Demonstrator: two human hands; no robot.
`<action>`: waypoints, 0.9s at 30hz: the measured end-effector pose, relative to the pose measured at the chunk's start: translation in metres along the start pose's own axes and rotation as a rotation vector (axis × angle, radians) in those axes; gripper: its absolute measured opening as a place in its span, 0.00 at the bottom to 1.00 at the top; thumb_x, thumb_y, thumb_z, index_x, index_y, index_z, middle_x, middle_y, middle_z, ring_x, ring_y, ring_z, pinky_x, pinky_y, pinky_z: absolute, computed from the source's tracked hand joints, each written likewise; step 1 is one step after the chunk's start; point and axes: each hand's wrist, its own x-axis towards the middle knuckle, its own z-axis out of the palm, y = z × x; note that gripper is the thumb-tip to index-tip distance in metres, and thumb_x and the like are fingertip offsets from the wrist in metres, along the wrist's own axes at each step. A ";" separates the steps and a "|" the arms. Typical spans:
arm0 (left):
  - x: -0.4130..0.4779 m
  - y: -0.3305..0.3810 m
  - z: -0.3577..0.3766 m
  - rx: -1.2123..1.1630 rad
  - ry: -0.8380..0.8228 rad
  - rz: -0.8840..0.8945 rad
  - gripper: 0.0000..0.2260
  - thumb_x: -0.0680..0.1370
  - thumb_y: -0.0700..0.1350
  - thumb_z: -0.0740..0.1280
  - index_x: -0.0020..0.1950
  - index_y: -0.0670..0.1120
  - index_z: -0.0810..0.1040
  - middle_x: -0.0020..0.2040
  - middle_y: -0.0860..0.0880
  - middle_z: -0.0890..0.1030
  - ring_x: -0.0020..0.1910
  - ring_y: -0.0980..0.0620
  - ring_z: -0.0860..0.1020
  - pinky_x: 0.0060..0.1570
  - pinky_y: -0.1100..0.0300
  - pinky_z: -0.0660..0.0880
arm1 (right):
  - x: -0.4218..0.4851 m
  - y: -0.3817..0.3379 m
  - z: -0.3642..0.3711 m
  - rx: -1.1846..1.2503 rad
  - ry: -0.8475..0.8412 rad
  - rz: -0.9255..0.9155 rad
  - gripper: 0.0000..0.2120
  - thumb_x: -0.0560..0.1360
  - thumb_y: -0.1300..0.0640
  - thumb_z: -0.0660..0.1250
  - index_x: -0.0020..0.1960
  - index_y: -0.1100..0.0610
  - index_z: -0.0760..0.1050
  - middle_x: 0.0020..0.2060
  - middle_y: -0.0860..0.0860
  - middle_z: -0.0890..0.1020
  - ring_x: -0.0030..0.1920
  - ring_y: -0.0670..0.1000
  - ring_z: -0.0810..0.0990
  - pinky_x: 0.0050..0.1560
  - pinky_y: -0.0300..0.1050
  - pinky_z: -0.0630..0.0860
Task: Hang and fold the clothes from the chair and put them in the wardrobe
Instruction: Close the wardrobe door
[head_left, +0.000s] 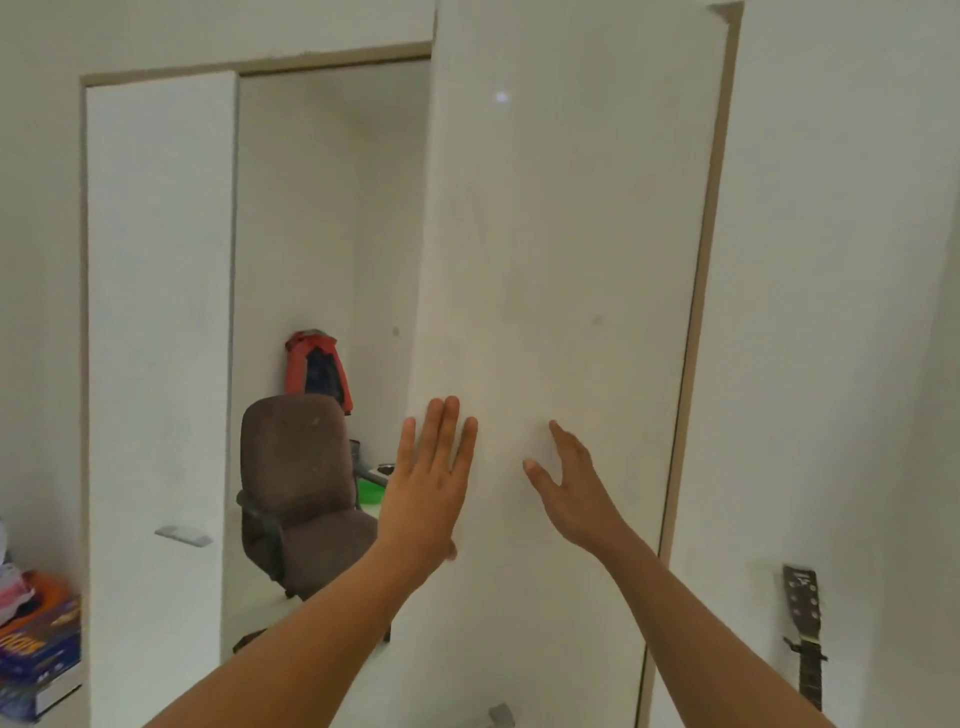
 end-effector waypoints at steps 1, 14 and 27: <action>0.005 -0.003 0.015 -0.008 -0.023 0.018 0.67 0.66 0.64 0.77 0.75 0.40 0.24 0.73 0.36 0.22 0.71 0.33 0.22 0.73 0.36 0.32 | 0.010 0.009 0.008 -0.109 0.009 -0.005 0.36 0.79 0.38 0.59 0.80 0.44 0.45 0.80 0.46 0.47 0.80 0.51 0.47 0.76 0.61 0.56; 0.075 -0.010 0.205 -0.220 -0.153 0.154 0.69 0.63 0.65 0.78 0.75 0.46 0.23 0.75 0.39 0.24 0.73 0.33 0.24 0.71 0.36 0.30 | 0.044 0.136 0.129 -0.681 0.054 0.206 0.67 0.61 0.31 0.75 0.77 0.45 0.27 0.76 0.47 0.27 0.75 0.58 0.26 0.69 0.78 0.54; 0.120 0.006 0.314 -0.288 -0.023 0.241 0.80 0.43 0.63 0.84 0.81 0.45 0.37 0.80 0.37 0.37 0.78 0.31 0.38 0.74 0.35 0.33 | 0.083 0.207 0.185 -0.805 0.133 0.295 0.83 0.40 0.30 0.80 0.80 0.52 0.36 0.80 0.59 0.40 0.77 0.69 0.40 0.60 0.86 0.47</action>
